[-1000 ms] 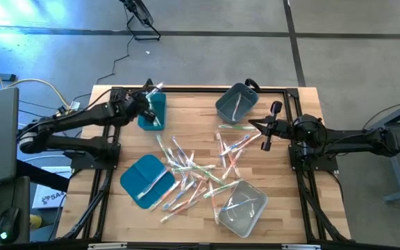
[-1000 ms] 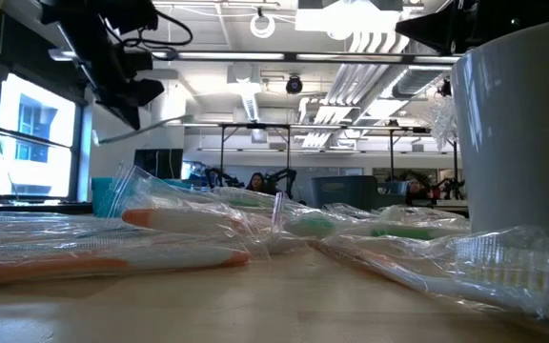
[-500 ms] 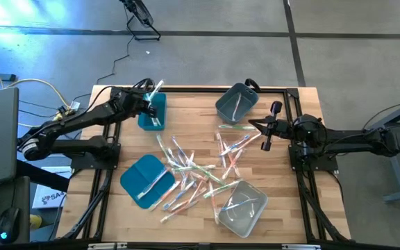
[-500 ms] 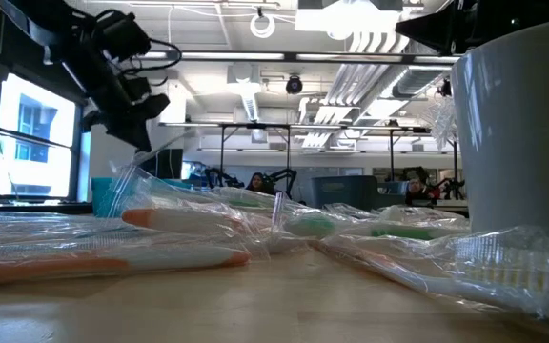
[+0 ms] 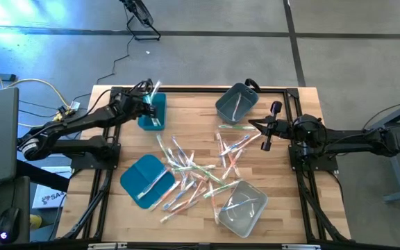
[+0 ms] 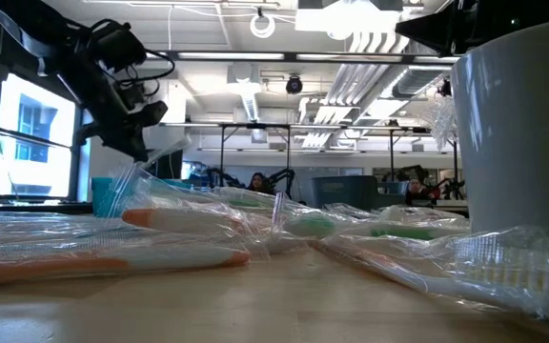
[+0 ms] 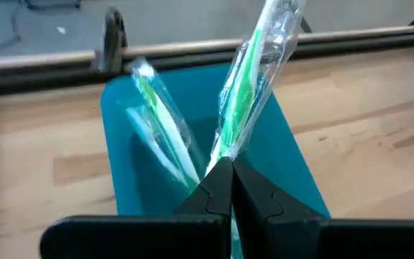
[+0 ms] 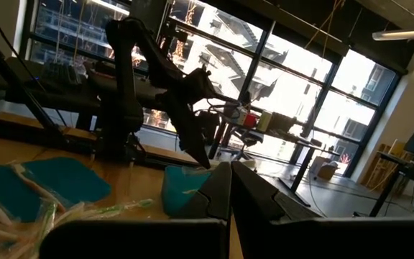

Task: Pick & Place Toothbrushes
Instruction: Put the green toothbrush into the blue bin, then put the orange toothbrush into the dark gray bin

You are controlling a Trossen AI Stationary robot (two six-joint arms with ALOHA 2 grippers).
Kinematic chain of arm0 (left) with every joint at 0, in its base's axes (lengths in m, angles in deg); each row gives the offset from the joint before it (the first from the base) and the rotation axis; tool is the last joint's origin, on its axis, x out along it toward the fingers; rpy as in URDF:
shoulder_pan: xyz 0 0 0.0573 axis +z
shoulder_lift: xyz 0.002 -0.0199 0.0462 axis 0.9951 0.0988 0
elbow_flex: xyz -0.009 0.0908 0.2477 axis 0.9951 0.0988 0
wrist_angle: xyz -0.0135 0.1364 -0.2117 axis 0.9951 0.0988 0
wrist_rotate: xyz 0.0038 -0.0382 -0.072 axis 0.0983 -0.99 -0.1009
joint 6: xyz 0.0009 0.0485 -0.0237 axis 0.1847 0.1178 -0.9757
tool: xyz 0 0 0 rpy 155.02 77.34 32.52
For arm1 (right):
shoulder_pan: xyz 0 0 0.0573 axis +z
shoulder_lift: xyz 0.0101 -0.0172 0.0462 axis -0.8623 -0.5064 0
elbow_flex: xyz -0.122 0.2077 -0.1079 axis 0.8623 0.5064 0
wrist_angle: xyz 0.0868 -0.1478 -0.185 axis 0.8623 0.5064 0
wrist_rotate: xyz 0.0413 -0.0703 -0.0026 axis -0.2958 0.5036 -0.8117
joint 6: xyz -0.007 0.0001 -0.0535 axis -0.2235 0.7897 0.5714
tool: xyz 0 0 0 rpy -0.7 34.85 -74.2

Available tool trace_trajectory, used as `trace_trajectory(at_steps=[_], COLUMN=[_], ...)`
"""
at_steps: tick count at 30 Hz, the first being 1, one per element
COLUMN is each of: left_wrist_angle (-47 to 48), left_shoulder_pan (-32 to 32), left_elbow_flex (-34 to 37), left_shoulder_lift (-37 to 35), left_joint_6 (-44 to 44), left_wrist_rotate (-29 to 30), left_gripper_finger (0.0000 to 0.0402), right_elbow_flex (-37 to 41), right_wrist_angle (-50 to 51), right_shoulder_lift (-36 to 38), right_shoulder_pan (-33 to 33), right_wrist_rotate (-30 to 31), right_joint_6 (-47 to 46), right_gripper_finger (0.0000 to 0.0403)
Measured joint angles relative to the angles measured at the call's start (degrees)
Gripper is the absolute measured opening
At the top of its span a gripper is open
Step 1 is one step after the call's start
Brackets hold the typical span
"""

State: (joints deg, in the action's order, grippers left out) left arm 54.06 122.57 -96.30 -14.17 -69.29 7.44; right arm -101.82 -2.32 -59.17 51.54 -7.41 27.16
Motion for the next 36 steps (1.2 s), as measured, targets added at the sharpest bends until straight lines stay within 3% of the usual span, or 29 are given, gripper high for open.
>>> trace_trajectory(at_steps=[17,29,36], left_wrist_angle=[-0.2,-0.4,-0.4], left_shoulder_pan=[0.0,0.0,0.0], left_elbow_flex=[3.3,3.3,3.3], left_shoulder_lift=[0.0,0.0,0.0], left_joint_6=[-5.1,-6.1,-4.3], left_wrist_rotate=[-0.3,1.2,2.2], left_gripper_finger=[0.0005,0.0119,0.0136], right_elbow_flex=[0.0,0.0,0.0], right_wrist_angle=[0.0,0.0,0.0], right_shoulder_lift=[0.0,0.0,0.0], right_shoulder_pan=[0.0,0.0,0.0], right_wrist_rotate=[0.0,0.0,0.0], right_joint_6=[0.0,0.0,0.0], right_gripper_finger=[0.0003,0.0003,0.0003])
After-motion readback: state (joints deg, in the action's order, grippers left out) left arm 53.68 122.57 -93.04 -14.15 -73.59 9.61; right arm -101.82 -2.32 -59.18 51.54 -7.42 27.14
